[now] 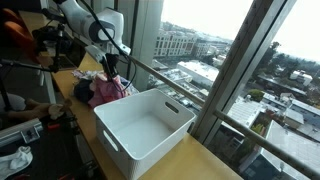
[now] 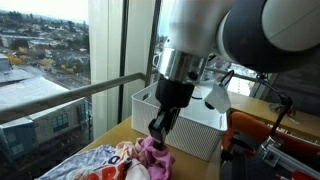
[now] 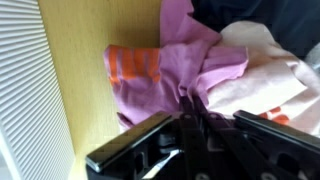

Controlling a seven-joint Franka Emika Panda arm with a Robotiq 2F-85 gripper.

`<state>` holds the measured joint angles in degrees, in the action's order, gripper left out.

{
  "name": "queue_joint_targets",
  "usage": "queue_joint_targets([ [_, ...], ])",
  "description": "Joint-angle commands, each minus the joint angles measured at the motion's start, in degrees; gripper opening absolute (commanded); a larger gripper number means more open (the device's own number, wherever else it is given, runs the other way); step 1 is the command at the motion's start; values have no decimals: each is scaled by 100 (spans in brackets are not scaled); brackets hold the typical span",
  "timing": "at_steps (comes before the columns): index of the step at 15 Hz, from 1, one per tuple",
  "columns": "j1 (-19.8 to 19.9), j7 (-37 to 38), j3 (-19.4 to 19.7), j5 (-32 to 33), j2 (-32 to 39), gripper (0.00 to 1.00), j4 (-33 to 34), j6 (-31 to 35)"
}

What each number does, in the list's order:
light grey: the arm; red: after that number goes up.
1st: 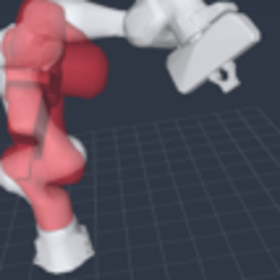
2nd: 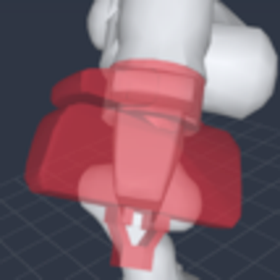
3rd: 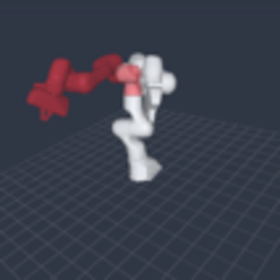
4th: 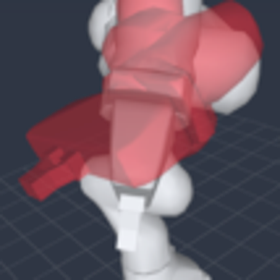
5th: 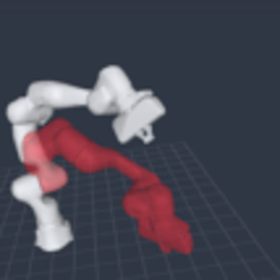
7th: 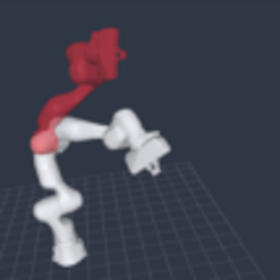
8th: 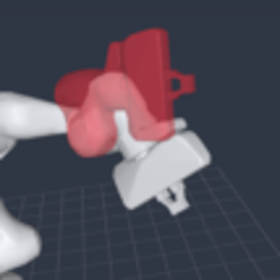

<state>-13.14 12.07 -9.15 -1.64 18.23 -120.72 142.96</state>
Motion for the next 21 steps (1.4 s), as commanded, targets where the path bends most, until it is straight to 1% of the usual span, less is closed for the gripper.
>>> queue_joint_targets([
  [1,-38,203,157,380,-866,1,29,-447],
  [5,196,241,260,683,-1603,1,418,-1054],
  [9,567,354,395,1070,-2162,1,1095,-1729],
  [12,943,235,568,1141,-2381,1,1726,-2153],
  [13,1063,121,653,1055,-2393,1,1987,-2320],
  [15,1253,9,797,972,-2298,1,2286,-2395],
  [17,1384,-42,914,914,-2166,1,2116,-2157],
  [21,1473,99,982,933,-1821,1,1343,-1654],
])
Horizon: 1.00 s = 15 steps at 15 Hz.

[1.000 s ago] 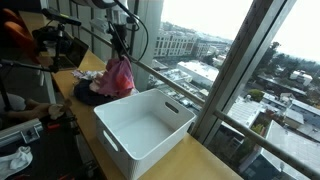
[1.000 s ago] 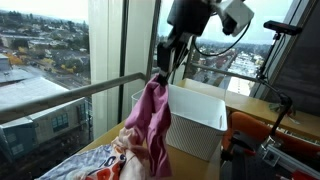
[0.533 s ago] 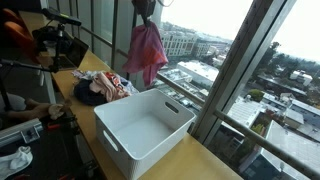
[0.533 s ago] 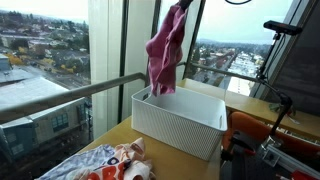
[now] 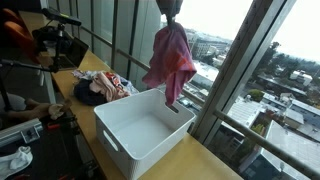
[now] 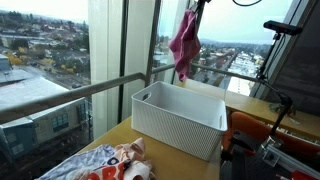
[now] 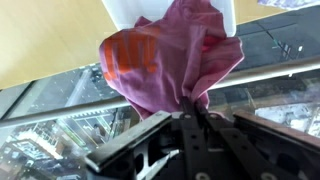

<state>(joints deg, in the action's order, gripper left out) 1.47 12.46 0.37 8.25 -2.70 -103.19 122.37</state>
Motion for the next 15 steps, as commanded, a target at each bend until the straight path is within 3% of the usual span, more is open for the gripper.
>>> queue_joint_targets([
  [1,13,39,40,-81,387,1,-590,523],
  [3,-1,10,53,-69,681,1,-800,632],
  [4,-22,95,54,15,823,30,-863,635],
  [5,-41,115,54,18,941,31,-903,599],
  [9,-301,273,-107,7,828,59,-1396,794],
  [12,-721,227,-494,-87,890,80,-1730,1401],
  [15,-1174,158,-927,-400,1518,99,-1515,1890],
])
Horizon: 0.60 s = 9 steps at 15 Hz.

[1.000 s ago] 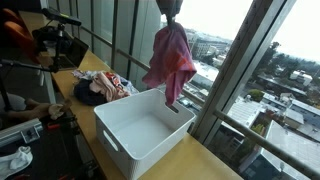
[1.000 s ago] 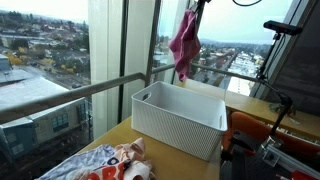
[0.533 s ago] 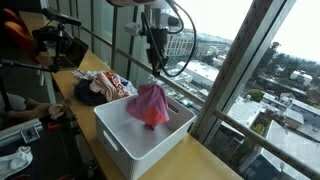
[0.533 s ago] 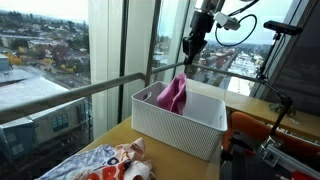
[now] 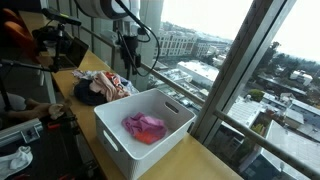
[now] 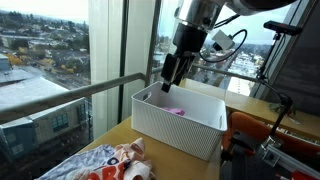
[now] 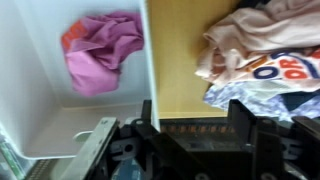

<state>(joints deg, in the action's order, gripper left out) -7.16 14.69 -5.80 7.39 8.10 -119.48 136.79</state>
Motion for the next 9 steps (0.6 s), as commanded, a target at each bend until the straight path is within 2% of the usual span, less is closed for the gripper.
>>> queue_joint_targets([
  [1,-458,-56,-437,-423,669,100,196,602],
  [5,-901,-180,-719,-725,1789,100,617,1327],
  [9,-1179,-305,-601,-632,2868,100,1154,1820],
])
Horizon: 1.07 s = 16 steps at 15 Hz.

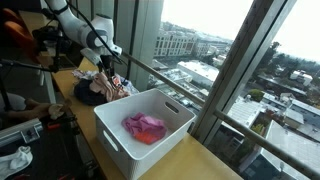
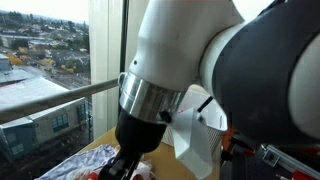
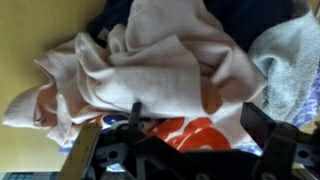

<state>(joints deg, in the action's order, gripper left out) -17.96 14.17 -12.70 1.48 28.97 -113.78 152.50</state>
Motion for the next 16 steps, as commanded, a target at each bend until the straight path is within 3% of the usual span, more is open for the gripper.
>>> queue_joint_targets([
  [1,-91,-315,98,-70,923,75,668,283],
  [2,-80,-371,143,-50,1040,72,722,313],
  [6,19,-508,276,-49,1114,42,845,251],
  [12,272,-563,389,-59,220,0,446,91],
  [16,454,-449,606,3,-870,4,-110,53],
])
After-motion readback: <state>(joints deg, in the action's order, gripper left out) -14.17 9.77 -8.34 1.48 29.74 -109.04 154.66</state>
